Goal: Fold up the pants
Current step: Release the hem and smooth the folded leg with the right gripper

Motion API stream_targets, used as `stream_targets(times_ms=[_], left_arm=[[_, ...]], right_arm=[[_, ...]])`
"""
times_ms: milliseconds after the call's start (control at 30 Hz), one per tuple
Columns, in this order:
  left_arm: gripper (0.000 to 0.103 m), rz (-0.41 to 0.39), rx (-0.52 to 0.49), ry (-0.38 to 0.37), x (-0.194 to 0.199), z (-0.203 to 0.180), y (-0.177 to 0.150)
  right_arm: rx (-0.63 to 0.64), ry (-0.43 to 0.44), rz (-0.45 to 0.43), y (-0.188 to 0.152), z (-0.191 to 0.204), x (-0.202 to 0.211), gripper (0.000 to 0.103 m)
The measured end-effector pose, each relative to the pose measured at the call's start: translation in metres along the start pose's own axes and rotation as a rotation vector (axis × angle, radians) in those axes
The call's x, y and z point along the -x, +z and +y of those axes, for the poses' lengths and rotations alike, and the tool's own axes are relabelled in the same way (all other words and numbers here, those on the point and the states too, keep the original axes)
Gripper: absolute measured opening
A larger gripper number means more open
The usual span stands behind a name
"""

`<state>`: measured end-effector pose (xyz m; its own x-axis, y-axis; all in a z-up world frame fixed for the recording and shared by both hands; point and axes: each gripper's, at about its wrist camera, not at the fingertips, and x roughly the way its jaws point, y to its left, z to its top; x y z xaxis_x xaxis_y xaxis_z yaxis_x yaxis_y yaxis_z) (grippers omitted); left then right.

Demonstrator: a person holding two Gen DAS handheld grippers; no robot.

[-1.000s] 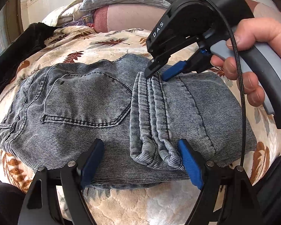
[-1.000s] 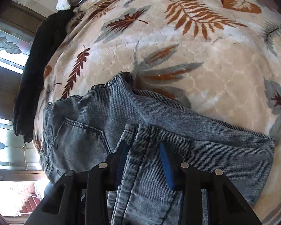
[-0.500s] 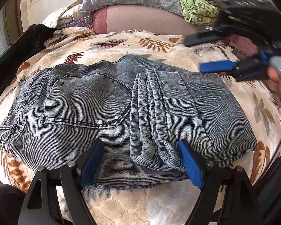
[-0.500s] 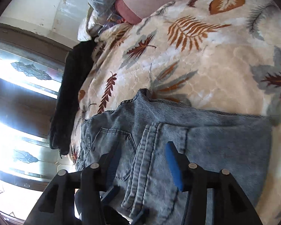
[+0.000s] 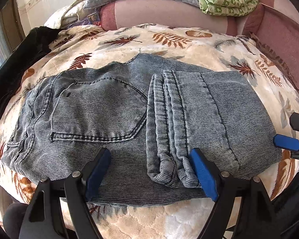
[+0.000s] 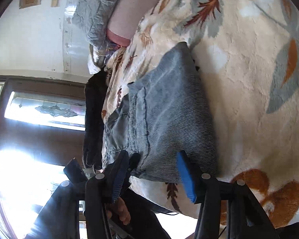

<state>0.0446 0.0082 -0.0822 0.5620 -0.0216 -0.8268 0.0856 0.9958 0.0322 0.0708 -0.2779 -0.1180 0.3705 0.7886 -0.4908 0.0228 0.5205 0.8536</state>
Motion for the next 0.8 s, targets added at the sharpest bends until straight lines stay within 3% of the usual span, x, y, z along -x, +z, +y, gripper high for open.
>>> stream_targets(times_ms=[33,167,233,367,467,533,800], left_arm=[[0.084,-0.009,0.011,-0.001,0.004,0.000,0.001],[0.084,-0.050,-0.015,0.016,0.013,-0.009,0.000],[0.084,0.004,-0.047,0.035,-0.002,-0.013,-0.005],[0.084,-0.012,-0.014,0.019,-0.002,-0.010,-0.007],[0.084,-0.009,-0.019,0.012,-0.003,-0.009,-0.006],[0.085,-0.001,-0.013,0.006,-0.004,-0.008,-0.005],[0.085,-0.017,0.034,-0.034,0.001,-0.001,-0.003]], right_arm=[[-0.001,-0.038,0.003,0.000,-0.005,-0.003,0.066],[-0.040,0.015,0.010,0.001,-0.021,-0.001,0.065],[-0.009,0.012,-0.024,0.004,-0.012,0.010,0.066],[0.038,0.048,-0.037,0.030,0.012,0.013,0.066],[0.007,0.036,0.040,0.053,0.007,-0.013,0.066],[-0.030,-0.065,0.099,0.060,-0.010,-0.036,0.065],[0.074,0.029,-0.087,0.035,0.006,0.011,0.068]])
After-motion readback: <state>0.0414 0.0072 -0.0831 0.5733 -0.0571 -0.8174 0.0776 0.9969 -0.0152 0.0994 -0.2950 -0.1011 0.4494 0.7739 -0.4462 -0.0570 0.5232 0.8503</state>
